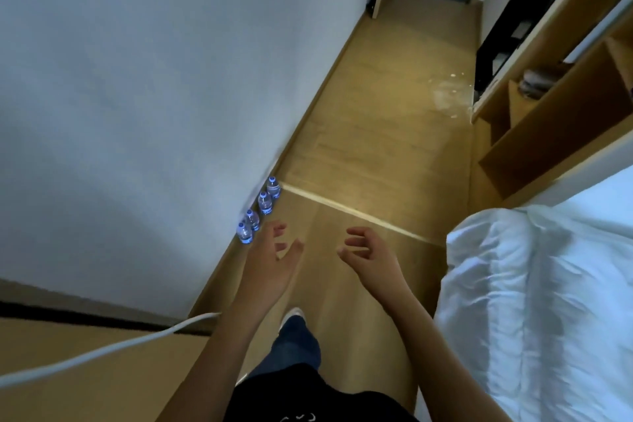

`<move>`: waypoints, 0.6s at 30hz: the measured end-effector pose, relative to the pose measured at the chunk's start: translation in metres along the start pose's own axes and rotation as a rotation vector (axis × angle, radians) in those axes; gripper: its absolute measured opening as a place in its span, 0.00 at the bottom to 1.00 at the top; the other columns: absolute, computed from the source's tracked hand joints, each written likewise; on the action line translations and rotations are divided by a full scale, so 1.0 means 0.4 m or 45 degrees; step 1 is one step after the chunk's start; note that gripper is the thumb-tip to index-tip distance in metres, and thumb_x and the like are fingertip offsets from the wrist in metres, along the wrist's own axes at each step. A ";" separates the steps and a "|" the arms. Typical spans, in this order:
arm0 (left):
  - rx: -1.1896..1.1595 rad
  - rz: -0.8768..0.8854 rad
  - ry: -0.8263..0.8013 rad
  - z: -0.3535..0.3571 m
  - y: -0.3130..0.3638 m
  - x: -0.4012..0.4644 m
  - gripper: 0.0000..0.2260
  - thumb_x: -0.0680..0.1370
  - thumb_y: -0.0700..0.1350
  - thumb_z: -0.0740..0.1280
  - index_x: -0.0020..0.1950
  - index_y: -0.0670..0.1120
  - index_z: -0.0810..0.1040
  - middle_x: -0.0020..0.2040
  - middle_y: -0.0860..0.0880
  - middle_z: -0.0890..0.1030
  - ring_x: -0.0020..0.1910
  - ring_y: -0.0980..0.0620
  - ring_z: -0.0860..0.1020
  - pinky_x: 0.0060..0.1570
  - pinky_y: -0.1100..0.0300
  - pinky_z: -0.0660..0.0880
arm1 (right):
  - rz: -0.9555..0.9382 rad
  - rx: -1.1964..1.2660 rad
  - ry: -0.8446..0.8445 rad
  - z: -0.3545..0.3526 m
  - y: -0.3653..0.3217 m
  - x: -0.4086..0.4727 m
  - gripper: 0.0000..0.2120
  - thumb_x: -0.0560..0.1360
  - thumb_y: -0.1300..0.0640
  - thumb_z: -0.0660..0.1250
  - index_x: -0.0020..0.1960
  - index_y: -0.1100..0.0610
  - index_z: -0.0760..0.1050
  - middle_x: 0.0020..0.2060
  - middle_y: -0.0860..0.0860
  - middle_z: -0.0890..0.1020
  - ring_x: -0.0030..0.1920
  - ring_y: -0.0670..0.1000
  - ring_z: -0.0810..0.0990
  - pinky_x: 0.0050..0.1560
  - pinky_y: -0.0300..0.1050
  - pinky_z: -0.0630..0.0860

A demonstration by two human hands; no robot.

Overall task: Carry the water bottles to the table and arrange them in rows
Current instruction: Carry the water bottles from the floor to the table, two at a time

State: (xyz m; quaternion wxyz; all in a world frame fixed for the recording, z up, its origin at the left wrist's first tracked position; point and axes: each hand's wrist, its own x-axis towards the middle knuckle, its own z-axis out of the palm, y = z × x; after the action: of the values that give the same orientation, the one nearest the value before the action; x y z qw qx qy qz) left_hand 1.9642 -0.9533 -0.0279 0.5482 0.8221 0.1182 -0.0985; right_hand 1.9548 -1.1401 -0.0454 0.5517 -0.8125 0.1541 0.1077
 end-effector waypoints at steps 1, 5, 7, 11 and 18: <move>0.000 -0.008 0.006 0.000 0.022 0.060 0.18 0.79 0.47 0.67 0.67 0.49 0.69 0.64 0.52 0.74 0.56 0.55 0.75 0.46 0.67 0.71 | -0.006 -0.011 0.006 -0.007 -0.031 0.061 0.18 0.76 0.50 0.71 0.64 0.47 0.73 0.54 0.44 0.79 0.50 0.42 0.80 0.43 0.32 0.74; 0.034 -0.035 0.061 -0.017 0.100 0.267 0.18 0.79 0.47 0.68 0.67 0.47 0.70 0.62 0.49 0.77 0.58 0.50 0.77 0.52 0.63 0.74 | -0.029 0.011 -0.011 -0.017 -0.150 0.283 0.17 0.76 0.53 0.72 0.64 0.49 0.74 0.54 0.47 0.80 0.51 0.44 0.81 0.45 0.35 0.75; 0.018 -0.040 0.051 -0.025 0.120 0.352 0.18 0.78 0.47 0.68 0.66 0.48 0.70 0.60 0.50 0.77 0.59 0.49 0.77 0.54 0.58 0.74 | -0.022 0.029 -0.054 -0.016 -0.193 0.375 0.17 0.76 0.54 0.72 0.63 0.49 0.74 0.55 0.47 0.80 0.51 0.46 0.81 0.48 0.38 0.77; -0.014 -0.100 0.077 -0.031 0.161 0.503 0.22 0.71 0.55 0.67 0.64 0.50 0.71 0.58 0.50 0.78 0.57 0.50 0.78 0.55 0.54 0.76 | -0.028 0.013 -0.114 -0.015 -0.250 0.561 0.16 0.76 0.55 0.72 0.62 0.49 0.75 0.54 0.48 0.80 0.48 0.42 0.80 0.43 0.31 0.76; -0.110 -0.274 0.363 0.023 0.214 0.812 0.19 0.75 0.56 0.70 0.61 0.52 0.71 0.54 0.57 0.75 0.52 0.53 0.78 0.49 0.56 0.73 | -0.075 -0.159 -0.400 -0.027 -0.329 0.947 0.17 0.76 0.58 0.72 0.63 0.53 0.75 0.55 0.50 0.80 0.46 0.42 0.79 0.42 0.29 0.74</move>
State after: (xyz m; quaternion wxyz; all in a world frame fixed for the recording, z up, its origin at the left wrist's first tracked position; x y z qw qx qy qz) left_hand 2.2993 -0.9654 -0.0508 0.5471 0.7858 0.2862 -0.0340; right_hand 2.3556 -1.1546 -0.0584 0.5203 -0.8227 0.0350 0.2264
